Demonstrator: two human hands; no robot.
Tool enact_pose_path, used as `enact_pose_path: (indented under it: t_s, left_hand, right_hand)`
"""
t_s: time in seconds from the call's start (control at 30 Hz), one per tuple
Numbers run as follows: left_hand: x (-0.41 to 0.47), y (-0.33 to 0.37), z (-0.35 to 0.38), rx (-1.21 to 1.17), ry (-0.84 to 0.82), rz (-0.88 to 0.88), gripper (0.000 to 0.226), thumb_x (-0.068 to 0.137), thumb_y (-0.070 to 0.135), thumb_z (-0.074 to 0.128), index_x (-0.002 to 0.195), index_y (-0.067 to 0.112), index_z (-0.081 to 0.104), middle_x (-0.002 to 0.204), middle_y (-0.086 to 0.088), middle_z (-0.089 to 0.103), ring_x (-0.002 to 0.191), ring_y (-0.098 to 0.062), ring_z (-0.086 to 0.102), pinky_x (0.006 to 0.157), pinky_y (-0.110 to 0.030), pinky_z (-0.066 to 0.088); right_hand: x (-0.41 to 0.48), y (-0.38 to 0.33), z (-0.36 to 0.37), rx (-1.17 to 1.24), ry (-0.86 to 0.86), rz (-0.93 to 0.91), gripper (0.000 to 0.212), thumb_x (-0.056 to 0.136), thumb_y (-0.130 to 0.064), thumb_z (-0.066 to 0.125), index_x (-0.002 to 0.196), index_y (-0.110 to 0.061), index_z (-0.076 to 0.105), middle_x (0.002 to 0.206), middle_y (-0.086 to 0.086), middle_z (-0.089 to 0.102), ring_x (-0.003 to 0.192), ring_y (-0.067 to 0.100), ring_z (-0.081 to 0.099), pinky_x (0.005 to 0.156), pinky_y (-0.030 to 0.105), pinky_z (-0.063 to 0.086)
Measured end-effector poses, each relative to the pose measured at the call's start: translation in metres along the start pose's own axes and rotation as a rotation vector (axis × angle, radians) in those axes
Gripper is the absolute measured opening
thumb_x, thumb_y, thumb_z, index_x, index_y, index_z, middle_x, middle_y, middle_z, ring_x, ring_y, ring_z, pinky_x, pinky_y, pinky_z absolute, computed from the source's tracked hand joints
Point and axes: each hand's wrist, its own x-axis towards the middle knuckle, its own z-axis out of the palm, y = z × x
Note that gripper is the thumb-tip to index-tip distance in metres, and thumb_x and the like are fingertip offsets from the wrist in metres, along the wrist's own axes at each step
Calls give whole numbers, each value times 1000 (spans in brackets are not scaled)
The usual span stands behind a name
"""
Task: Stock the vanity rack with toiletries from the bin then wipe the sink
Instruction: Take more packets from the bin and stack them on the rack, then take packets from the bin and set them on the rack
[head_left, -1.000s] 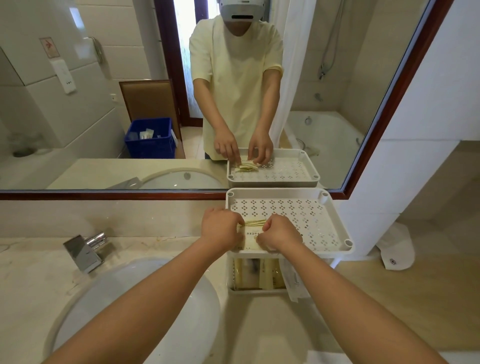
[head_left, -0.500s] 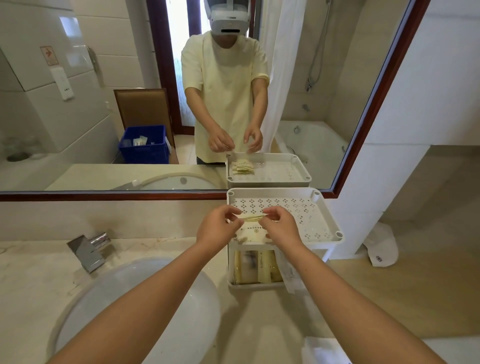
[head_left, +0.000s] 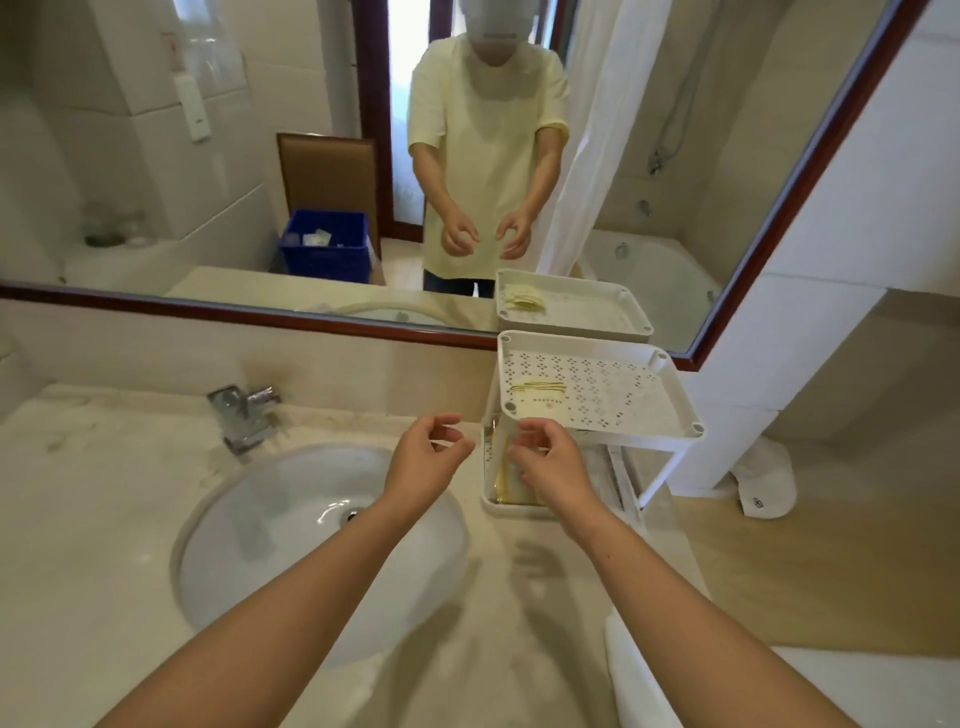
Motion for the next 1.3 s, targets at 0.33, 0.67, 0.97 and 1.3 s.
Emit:
enact_pose_path:
  t_s: [0.33, 0.67, 0.97, 1.3]
  left_hand:
    - [-75, -27, -44, 2, 260, -105, 32, 85, 25, 69, 115, 25, 58, 101, 5, 63, 85, -13, 61, 74, -32, 53]
    - [-220, -65, -81, 43, 642, -257, 29, 84, 23, 69, 111, 22, 59, 95, 6, 64, 79, -12, 60, 77, -28, 50]
    - [-367, -82, -134, 31, 988, -377, 27, 82, 16, 69, 106, 22, 60, 88, 6, 66, 83, -11, 62, 83, -25, 49]
    - [-506, -100, -213, -23, 1182, -438, 31, 86, 18, 67, 115, 19, 57, 95, -2, 66, 84, -11, 62, 81, -25, 50]
  right_hand:
    - [-34, 5, 37, -168, -349, -15, 44, 84, -19, 69, 123, -23, 51, 113, 0, 55, 99, 15, 57, 89, 35, 50]
    - [-124, 32, 83, -192, -738, -65, 38, 82, -14, 70, 116, -19, 56, 109, 1, 57, 95, 14, 58, 86, 33, 47]
    - [-243, 27, 158, -275, -1097, -194, 40, 83, -10, 67, 120, -16, 55, 105, 3, 57, 90, 15, 56, 83, 31, 48]
    - [-382, 20, 254, -311, -1285, -310, 36, 81, -11, 70, 113, -22, 55, 108, 2, 60, 98, 15, 60, 94, 39, 49]
